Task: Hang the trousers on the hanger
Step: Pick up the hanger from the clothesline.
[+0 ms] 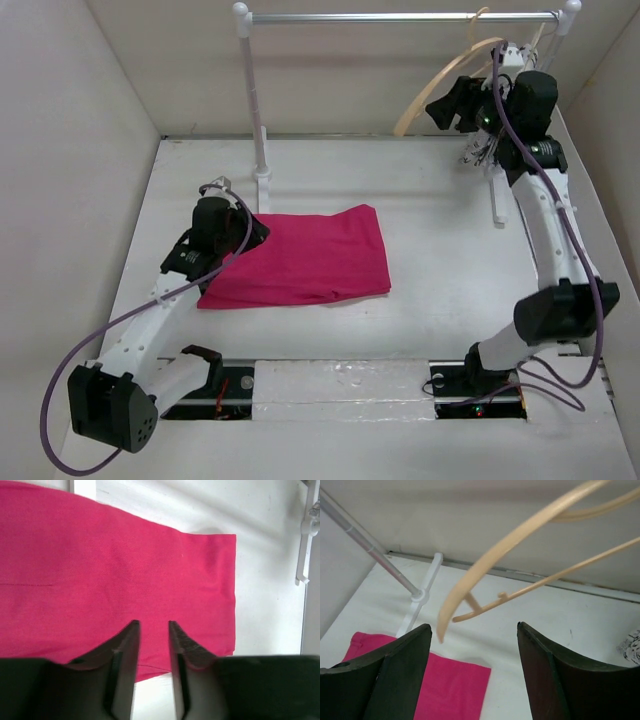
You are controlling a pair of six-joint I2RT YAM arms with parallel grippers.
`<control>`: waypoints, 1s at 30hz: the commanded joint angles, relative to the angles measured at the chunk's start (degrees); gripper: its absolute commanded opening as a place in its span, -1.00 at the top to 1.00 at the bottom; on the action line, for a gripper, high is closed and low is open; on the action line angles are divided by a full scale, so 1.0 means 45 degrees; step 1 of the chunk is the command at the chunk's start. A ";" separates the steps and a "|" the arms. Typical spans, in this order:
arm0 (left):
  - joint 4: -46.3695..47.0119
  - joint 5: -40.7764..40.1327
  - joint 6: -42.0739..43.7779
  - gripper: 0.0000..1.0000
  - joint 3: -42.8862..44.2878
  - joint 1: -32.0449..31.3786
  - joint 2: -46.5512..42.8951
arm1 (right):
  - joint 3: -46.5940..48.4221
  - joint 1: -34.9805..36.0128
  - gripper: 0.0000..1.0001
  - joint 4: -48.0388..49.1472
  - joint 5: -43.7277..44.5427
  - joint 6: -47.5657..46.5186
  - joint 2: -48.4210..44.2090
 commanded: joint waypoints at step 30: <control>0.0270 0.1408 0.0790 0.27 0.1537 -0.0004 0.0444 | 0.0095 0.0132 1.00 0.5490 -0.3326 0.2722 0.1678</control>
